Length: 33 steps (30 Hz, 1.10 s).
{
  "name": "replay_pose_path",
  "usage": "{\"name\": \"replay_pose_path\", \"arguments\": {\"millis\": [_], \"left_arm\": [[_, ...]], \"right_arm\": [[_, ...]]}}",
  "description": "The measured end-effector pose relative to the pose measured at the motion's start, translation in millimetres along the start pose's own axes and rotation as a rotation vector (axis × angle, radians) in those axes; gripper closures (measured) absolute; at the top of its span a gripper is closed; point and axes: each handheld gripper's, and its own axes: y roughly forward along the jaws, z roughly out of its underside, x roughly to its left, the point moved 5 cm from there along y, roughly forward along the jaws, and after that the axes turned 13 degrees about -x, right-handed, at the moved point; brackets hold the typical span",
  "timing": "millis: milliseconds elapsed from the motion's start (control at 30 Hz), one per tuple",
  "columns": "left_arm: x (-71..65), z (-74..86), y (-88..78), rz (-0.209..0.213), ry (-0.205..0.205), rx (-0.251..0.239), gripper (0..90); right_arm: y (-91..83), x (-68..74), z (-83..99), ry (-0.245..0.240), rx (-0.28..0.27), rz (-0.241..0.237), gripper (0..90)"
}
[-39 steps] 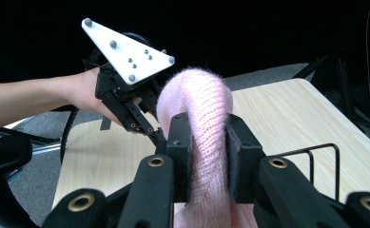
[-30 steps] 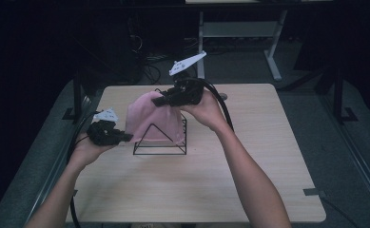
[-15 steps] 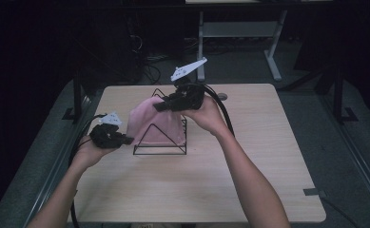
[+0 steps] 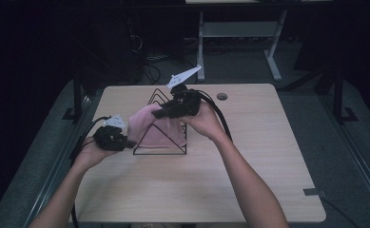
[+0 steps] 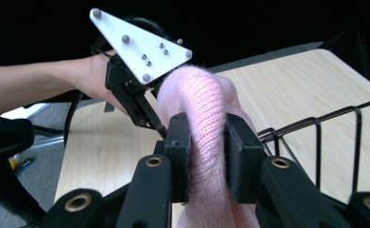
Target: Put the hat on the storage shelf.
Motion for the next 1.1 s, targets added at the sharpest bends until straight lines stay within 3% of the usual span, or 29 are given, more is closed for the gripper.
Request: {"name": "replay_pose_path", "arguments": {"millis": [167,333,367,500,600,700,767,800,833,867,1000,1033,1100], "left_arm": [[-0.8,3.8,4.2,0.0,0.009,0.043,79.2],[-0.1,6.1,7.1,0.006,0.018,0.067,82.0],[1.4,8.0,8.6,0.013,0.016,0.078,82.0],[3.3,10.0,10.4,0.012,0.004,0.086,82.0],[4.8,11.1,11.3,0.015,0.009,0.098,81.9],[4.3,8.4,8.8,0.015,0.012,0.065,71.7],[3.7,3.6,4.4,0.044,-0.002,-0.005,61.9],[3.7,3.6,4.4,0.044,-0.002,-0.005,59.0],[4.2,1.0,1.6,0.044,-0.016,-0.035,59.0],[5.5,-2.7,-3.0,0.051,-0.023,-0.056,59.6],[5.7,-6.7,-7.5,0.048,-0.013,-0.06,75.6],[5.9,-8.4,-8.2,0.044,0.011,-0.047,79.1],[4.8,-9.1,-6.7,0.041,0.022,-0.042,82.2]], "right_arm": [[4.7,2.2,5.5,-0.017,0.039,-0.005,71.4],[4.5,1.8,9.4,0.003,0.048,-0.003,63.5],[3.0,1.1,11.3,0.016,0.045,-0.01,58.6],[0.0,0.4,12.6,0.027,0.031,-0.031,59.6],[-0.1,-0.6,12.7,0.03,0.025,-0.04,65.5],[2.7,-2.4,11.5,0.048,0.007,-0.033,71.8],[5.1,-3.6,12.2,0.044,0.013,-0.024,73.5],[5.1,-3.6,12.2,0.044,0.013,-0.024,73.5],[6.5,-3.9,12.4,0.044,0.013,-0.024,74.1],[8.7,-4.8,14.3,0.046,0.027,-0.015,75.0],[12.0,-6.9,18.9,0.052,0.046,-0.011,75.3],[13.0,-7.3,21.7,0.062,0.046,-0.015,75.3],[12.7,-8.6,24.4,0.067,0.048,-0.012,75.1]]}}
